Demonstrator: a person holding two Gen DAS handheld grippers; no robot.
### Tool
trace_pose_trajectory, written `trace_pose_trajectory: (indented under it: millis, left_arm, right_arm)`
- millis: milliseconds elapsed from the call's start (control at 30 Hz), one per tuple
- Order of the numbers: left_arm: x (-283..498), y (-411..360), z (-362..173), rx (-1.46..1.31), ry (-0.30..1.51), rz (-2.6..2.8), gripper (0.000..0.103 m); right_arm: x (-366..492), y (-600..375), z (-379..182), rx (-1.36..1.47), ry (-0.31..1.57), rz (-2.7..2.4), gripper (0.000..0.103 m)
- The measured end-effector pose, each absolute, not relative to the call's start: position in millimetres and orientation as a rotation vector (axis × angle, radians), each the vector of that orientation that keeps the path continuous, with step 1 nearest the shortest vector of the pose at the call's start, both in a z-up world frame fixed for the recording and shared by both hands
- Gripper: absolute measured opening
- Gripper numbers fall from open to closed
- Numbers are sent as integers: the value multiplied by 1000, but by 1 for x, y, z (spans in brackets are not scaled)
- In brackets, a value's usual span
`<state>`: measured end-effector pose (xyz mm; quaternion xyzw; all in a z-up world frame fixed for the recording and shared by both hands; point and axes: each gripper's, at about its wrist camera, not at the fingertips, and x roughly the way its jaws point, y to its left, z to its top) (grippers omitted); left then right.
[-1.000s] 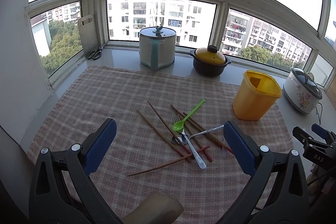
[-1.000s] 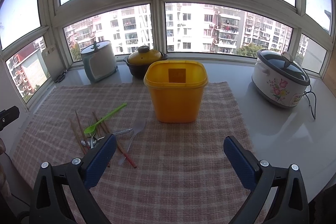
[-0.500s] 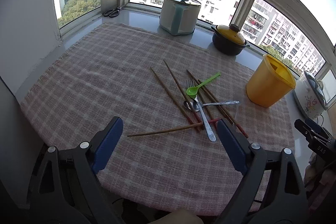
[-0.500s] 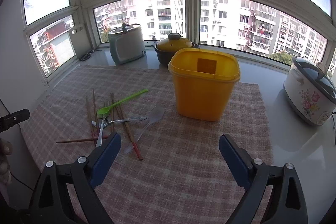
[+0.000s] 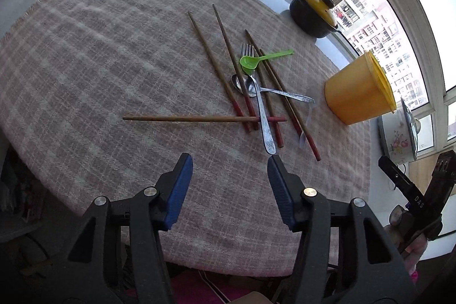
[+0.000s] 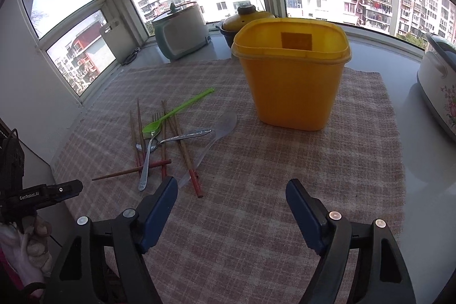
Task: Organize utensils
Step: 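Move both tools down toward the pile of chopsticks and cutlery, then close the left tool around a wooden chopstick in the pile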
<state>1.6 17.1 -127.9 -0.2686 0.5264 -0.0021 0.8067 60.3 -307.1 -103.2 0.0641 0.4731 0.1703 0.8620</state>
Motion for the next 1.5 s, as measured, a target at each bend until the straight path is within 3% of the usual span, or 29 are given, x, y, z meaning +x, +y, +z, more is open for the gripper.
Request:
trace_pose_trajectory:
  millis: [367, 567, 667, 933, 1300, 1333, 1400, 1500]
  left_arm:
    - [77, 5, -136, -494, 1206, -277, 33]
    - [108, 0, -150, -469, 1264, -379, 31]
    - [120, 2, -158, -473, 1286, -391, 23]
    - [104, 20, -158, -500, 1280, -343, 23]
    - [41, 38, -183, -741, 1320, -209, 23]
    - [40, 41, -186, -773, 1318, -188, 25]
    - [38, 48, -190, -827, 1293, -141, 57]
    - [41, 58, -195, -854, 1264, -64, 62]
  right_arm:
    - [97, -283, -131, 281, 1106, 293, 57]
    - [123, -262, -154, 386, 1175, 251, 41]
    - [131, -253, -163, 413, 1200, 233, 38]
    - [143, -237, -169, 390, 1223, 259, 34]
    - [163, -230, -178, 233, 1280, 391, 32]
    - [164, -230, -179, 233, 1282, 399, 32]
    - [164, -231, -181, 230, 1289, 409, 32]
    - [165, -233, -183, 224, 1295, 420, 32]
